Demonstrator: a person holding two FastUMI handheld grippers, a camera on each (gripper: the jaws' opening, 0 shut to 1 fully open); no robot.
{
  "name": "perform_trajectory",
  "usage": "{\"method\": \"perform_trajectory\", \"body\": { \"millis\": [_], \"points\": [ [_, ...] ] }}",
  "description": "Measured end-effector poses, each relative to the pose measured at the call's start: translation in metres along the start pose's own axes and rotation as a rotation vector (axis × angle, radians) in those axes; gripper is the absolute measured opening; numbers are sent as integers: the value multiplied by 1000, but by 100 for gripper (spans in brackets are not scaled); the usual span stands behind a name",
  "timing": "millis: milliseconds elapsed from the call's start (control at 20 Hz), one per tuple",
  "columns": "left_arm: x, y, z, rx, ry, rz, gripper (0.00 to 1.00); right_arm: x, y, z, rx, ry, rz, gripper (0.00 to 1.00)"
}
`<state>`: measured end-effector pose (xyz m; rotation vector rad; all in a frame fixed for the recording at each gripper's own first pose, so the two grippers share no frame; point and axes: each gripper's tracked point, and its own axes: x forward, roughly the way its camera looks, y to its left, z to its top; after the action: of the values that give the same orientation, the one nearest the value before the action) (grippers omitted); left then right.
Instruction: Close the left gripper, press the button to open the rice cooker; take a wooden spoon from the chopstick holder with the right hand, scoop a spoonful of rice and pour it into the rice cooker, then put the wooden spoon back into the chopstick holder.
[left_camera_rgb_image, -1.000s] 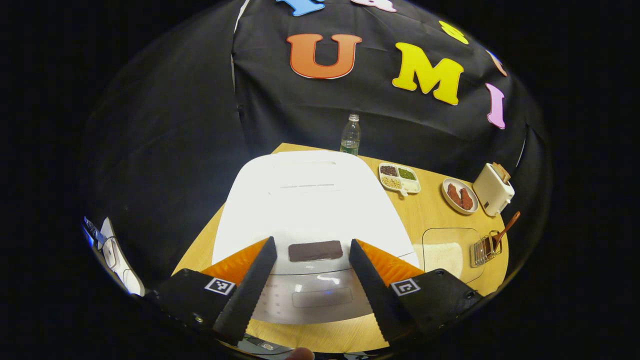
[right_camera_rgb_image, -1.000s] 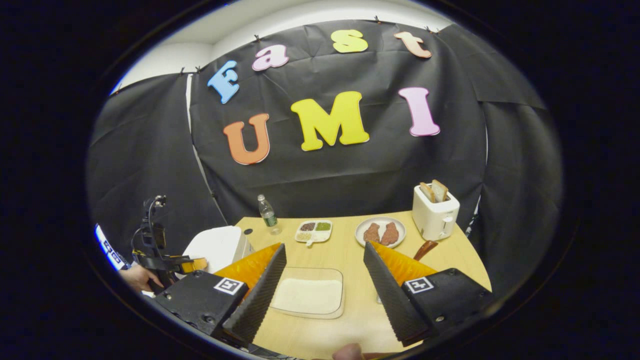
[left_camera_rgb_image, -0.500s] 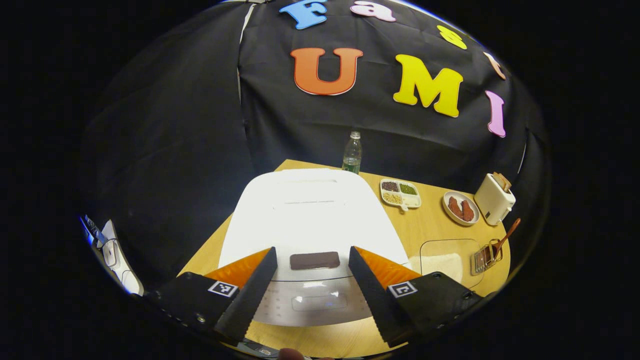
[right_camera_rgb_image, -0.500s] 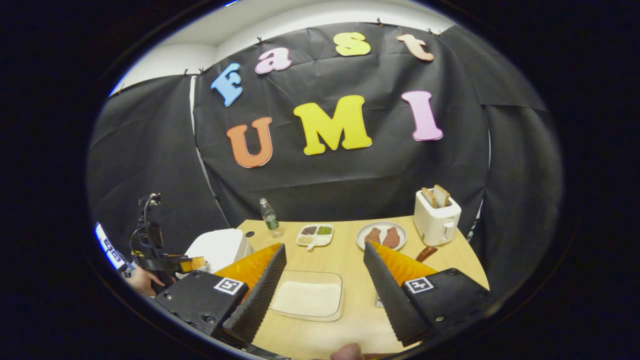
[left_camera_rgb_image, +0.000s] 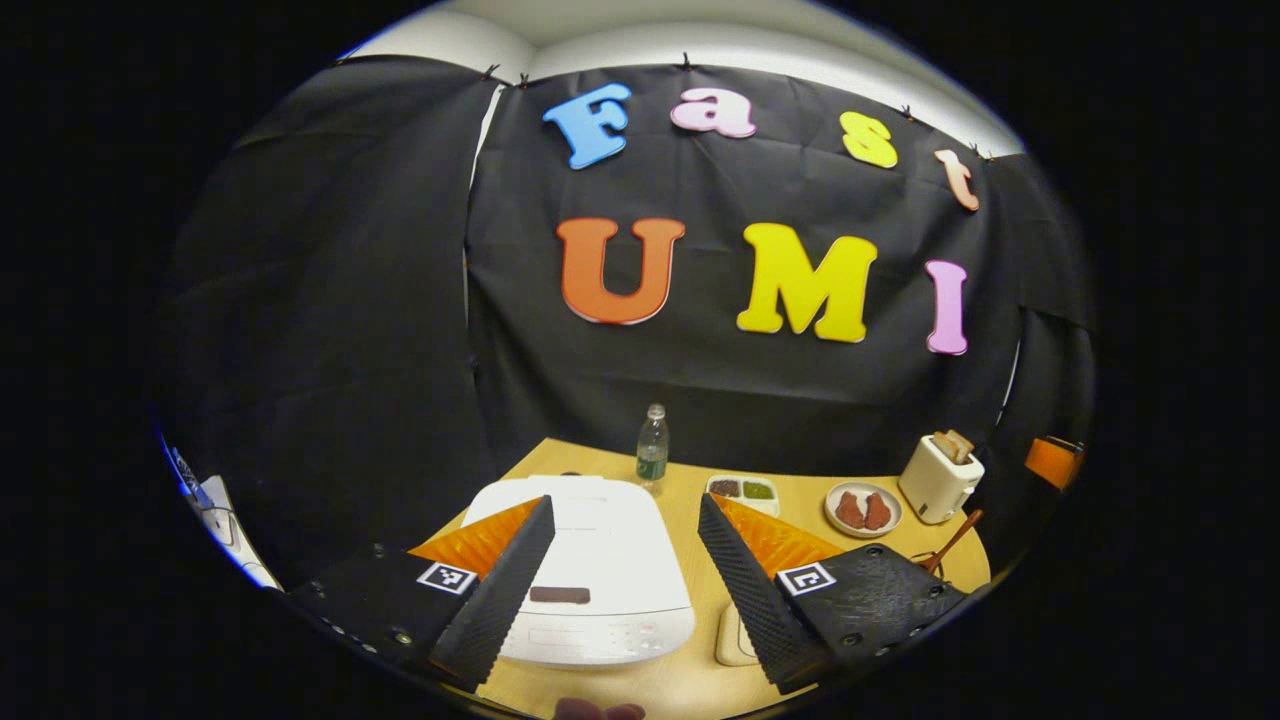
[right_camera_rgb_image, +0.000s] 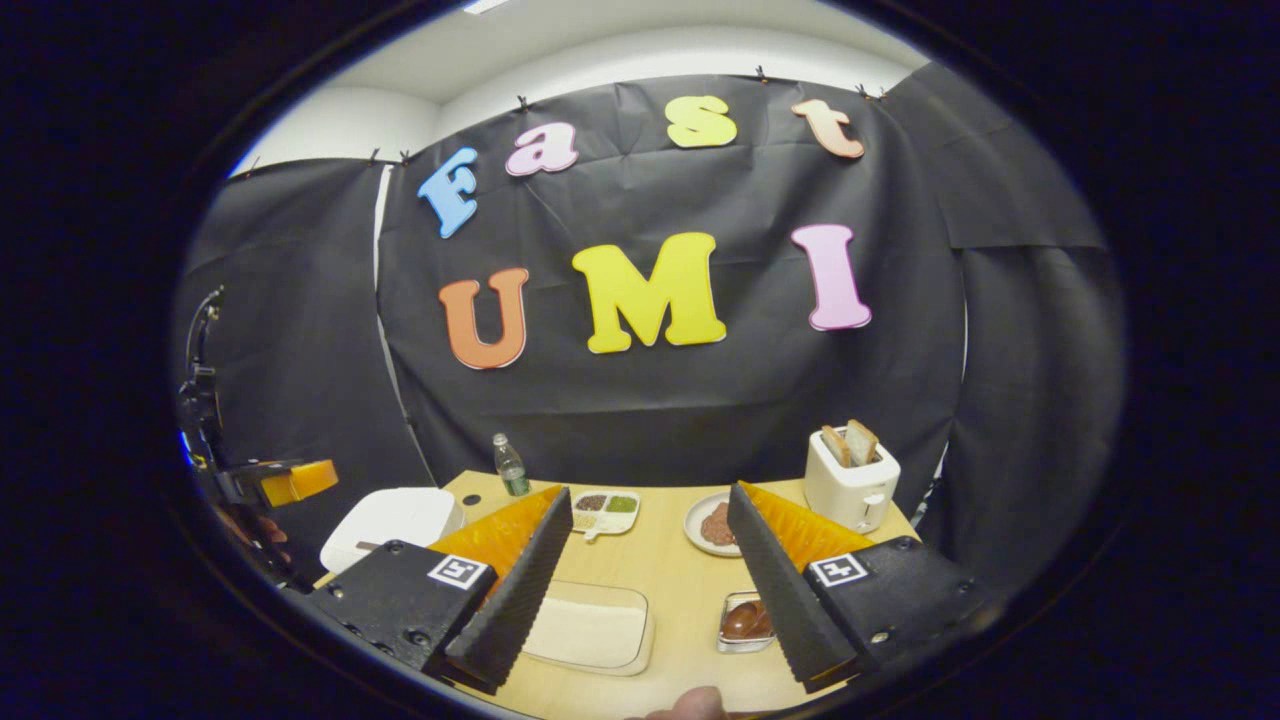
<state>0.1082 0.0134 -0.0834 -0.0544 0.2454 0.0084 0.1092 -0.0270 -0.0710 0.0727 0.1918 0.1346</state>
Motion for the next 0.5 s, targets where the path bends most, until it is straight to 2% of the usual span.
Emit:
{"method": "perform_trajectory", "body": {
  "millis": [200, 300, 500],
  "points": [
    [-44, -28, 41, 20, -122, -60, 94, -39, -1, 25, 18, -90, -72, 100],
    [-69, -41, 47, 23, -147, -111, 94, -67, 3, 25, 12, -106, -107, 100],
    [-120, -50, 49, 68, -197, -161, 94, -127, 23, 31, -52, -166, -130, 100]
  ]
}}
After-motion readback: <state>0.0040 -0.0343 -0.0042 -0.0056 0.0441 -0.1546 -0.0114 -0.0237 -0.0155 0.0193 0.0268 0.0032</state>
